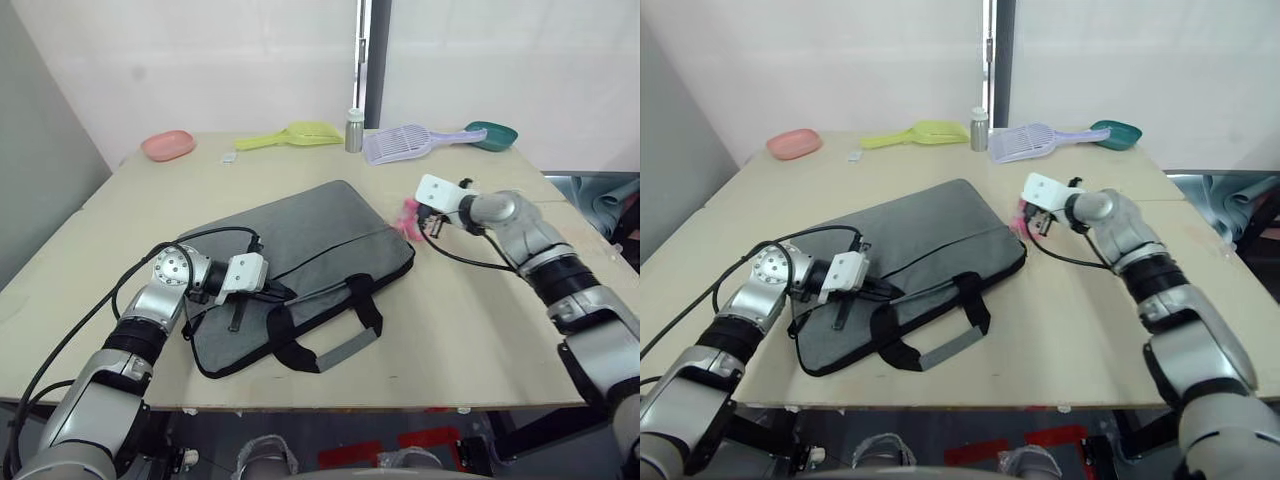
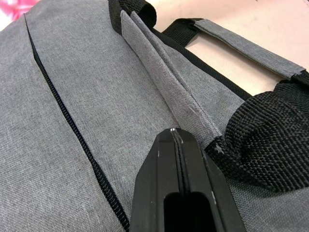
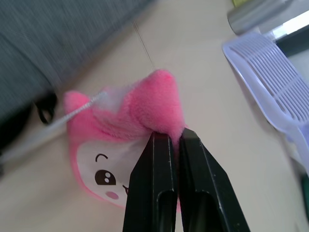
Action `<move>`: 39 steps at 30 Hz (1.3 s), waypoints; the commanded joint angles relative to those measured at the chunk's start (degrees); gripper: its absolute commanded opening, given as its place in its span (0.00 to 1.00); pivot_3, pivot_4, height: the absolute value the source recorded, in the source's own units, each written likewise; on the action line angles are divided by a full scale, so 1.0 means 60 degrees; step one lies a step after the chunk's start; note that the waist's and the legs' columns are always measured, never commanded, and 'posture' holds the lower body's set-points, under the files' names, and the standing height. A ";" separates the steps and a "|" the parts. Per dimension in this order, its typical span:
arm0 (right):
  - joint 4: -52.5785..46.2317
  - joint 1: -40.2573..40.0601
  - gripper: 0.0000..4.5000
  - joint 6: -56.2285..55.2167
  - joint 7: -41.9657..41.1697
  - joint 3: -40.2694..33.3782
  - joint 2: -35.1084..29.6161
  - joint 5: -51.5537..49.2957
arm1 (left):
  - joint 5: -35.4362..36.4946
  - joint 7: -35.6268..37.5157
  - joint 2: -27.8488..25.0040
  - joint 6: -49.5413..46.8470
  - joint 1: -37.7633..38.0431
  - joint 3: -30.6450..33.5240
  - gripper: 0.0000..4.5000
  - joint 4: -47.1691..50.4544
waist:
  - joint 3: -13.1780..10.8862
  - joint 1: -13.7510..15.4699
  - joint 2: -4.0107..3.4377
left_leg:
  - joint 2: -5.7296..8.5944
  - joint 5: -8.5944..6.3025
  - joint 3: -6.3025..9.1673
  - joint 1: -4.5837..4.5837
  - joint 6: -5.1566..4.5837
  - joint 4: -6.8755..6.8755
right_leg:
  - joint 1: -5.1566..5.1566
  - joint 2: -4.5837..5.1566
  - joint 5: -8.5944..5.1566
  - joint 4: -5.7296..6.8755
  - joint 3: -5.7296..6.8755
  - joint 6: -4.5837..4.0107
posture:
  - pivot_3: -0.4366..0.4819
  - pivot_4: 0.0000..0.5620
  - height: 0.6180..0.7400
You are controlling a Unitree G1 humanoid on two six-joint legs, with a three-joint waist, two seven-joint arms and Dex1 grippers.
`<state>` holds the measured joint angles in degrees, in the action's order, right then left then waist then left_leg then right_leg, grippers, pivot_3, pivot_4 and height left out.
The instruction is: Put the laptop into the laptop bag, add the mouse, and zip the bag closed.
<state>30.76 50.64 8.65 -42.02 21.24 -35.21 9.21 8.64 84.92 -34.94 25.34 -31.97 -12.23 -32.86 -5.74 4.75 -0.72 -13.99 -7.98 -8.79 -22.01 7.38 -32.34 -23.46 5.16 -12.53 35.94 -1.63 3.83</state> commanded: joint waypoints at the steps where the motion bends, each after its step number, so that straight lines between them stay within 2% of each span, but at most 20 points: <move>1: -0.0622 0.0169 0.00 0.0203 -0.0367 -0.0434 0.0160 -0.0238 | -0.0666 0.0267 0.0031 -0.0331 0.0692 -0.0734 0.00 -0.0309 | -0.0001 -0.0002 0.0001 | 0.0000 0.0000 0.0000 -0.0001 0.0000 0.0000 | 0.0000 0.0000 0.0000 -0.0002 0.0000 0.0000 | 0.48 0.27 1.00; 3: -0.0662 0.0033 0.00 0.0509 -0.0424 -0.0533 0.0119 -0.0192 | -0.0609 0.0197 0.0033 -0.0411 0.0732 -0.0674 0.00 -0.0223 | -0.0001 -0.0001 0.0001 | 0.0000 -0.0001 0.0000 -0.0003 -0.0002 0.0004 | 0.0001 0.0000 0.0000 -0.0011 0.0001 -0.0001 | 0.48 0.27 1.00; 9: -0.1154 -0.0440 0.45 0.2341 -0.1563 -0.1166 -0.0744 -0.0666 | -0.0036 0.0095 -0.0080 -0.1308 0.0796 -0.0223 0.00 0.0535 | -0.0007 0.0038 0.0005 | 0.0000 -0.0001 0.0000 -0.0004 -0.0002 0.0022 | 0.0002 -0.0002 0.0000 -0.0031 0.0004 -0.0001 | 0.48 0.27 1.00; 13: -0.1759 -0.0557 0.76 0.3419 -0.2010 -0.1821 -0.1666 -0.0938 | 0.0794 0.0014 -0.0243 -0.2645 0.0888 0.0303 0.00 0.1783 | -0.0052 0.0029 0.0008 | -0.0011 -0.0002 -0.0005 -0.0006 -0.0001 0.0038 | -0.0005 -0.0014 0.0000 -0.0045 0.0005 -0.0001 | 0.48 0.27 1.00; 16: -0.1597 -0.0211 0.99 0.4111 -0.2004 -0.2591 -0.2113 -0.1361 | 0.1701 -0.0237 -0.0523 -0.4308 0.0953 0.0884 0.00 0.3061 | -0.0123 0.0008 0.0022 | -0.0016 -0.0001 -0.0012 -0.0027 0.0000 0.0040 | -0.0040 -0.0022 0.0000 -0.0040 -0.0002 -0.0002 | 0.48 0.27 1.00; 19: -0.1532 0.0180 1.00 0.4992 -0.2532 -0.3230 -0.2484 -0.2068 | 0.3248 -0.0821 -0.0995 -0.7127 0.0881 0.1803 0.00 0.4388 | -0.0197 -0.0005 0.0042 | -0.0028 0.0004 -0.0013 -0.0086 -0.0002 0.0036 | -0.0102 -0.0036 0.0002 -0.0027 -0.0004 -0.0006 | 0.48 0.27 1.00; 21: -0.2313 -0.0065 1.00 0.5807 -0.3785 -0.3394 -0.2956 -0.2956 | 0.4234 -0.1091 -0.1575 -0.8848 0.0957 0.2482 0.00 0.5065 | -0.0215 0.0000 0.0060 | -0.0039 0.0022 -0.0009 -0.0157 -0.0024 0.0021 | -0.0169 -0.0051 0.0004 -0.0009 -0.0004 -0.0010 | 0.48 0.27 1.00; 22: -0.2663 -0.0169 1.00 0.6144 -0.4187 -0.3494 -0.3104 -0.3361 | 0.4475 -0.1330 -0.1827 -0.9369 0.1070 0.2821 0.00 0.5261 | -0.0218 0.0005 0.0063 | -0.0039 0.0054 -0.0006 -0.0180 -0.0070 0.0020 | -0.0198 -0.0054 -0.0001 0.0008 -0.0002 -0.0020 | 0.48 0.27 1.00; 25: -0.3336 -0.0388 1.00 0.6633 -0.4584 -0.3722 -0.3250 -0.4072 | 0.4553 -0.2025 -0.2427 -0.9912 0.1707 0.3654 0.00 0.5837 | -0.0220 -0.0028 0.0063 | -0.0046 0.0049 -0.0006 -0.0199 -0.0069 0.0032 | -0.0223 -0.0068 -0.0007 0.0003 -0.0001 -0.0029 | 0.48 0.27 1.00; 28: -0.3975 -0.0764 1.00 0.6857 -0.4865 -0.3781 -0.3289 -0.4613 | 0.4889 -0.2143 -0.2913 -1.0245 0.2670 0.4554 0.19 0.6700 | -0.0234 0.0002 0.0084 | -0.0050 0.0042 -0.0010 -0.0203 -0.0065 0.0033 | -0.0222 -0.0068 -0.0014 -0.0013 0.0000 -0.0040 | 0.48 0.27 1.00; 33: -0.4382 -0.1123 1.00 0.6948 -0.4923 -0.3543 -0.3019 -0.5095 | 0.5641 -0.1796 -0.3821 -1.1259 0.5052 0.6253 0.59 0.8079 | -0.0278 0.0075 0.0137 | -0.0055 0.0036 -0.0007 -0.0204 -0.0059 0.0016 | -0.0222 -0.0066 -0.0012 -0.0005 0.0001 -0.0037 | 0.48 0.27 1.00; 36: -0.4160 -0.1010 1.00 0.6705 -0.4766 -0.3134 -0.2552 -0.5007 | 0.5921 -0.1884 -0.3909 -1.1818 0.6409 0.7297 0.84 0.8576 | -0.0280 0.0079 0.0139 | -0.0055 0.0024 -0.0007 -0.0198 -0.0045 0.0005 | -0.0217 -0.0064 -0.0010 0.0001 -0.0001 -0.0037 | 0.48 0.27 1.00; 38: -0.3877 -0.0788 1.00 0.6538 -0.4658 -0.2799 -0.2102 -0.4884 | 0.5963 -0.2521 -0.3618 -1.2068 0.6813 0.7838 0.99 0.8505 | -0.0281 0.0072 0.0140 | -0.0055 0.0001 -0.0007 -0.0193 -0.0010 -0.0002 | -0.0218 -0.0064 -0.0010 0.0017 -0.0003 -0.0037 | 0.48 0.27 1.00; 39: -0.3701 -0.0669 1.00 0.6359 -0.4665 -0.2569 -0.1895 -0.4758 | 0.5854 -0.2762 -0.3471 -1.2056 0.7063 0.8042 1.00 0.8417 | -0.0282 0.0064 0.0140 | -0.0055 -0.0004 -0.0006 -0.0191 -0.0001 -0.0008 | -0.0218 -0.0064 -0.0010 0.0027 -0.0003 -0.0037 | 0.48 0.27 1.00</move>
<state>7.98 44.94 48.57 -70.17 5.18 -46.96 -19.92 43.11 70.44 -56.22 -46.37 9.58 32.42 17.25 -7.44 5.13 0.12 -14.33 -8.00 -8.82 -23.16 7.38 -32.44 -24.79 4.77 -12.59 36.18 -1.65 3.60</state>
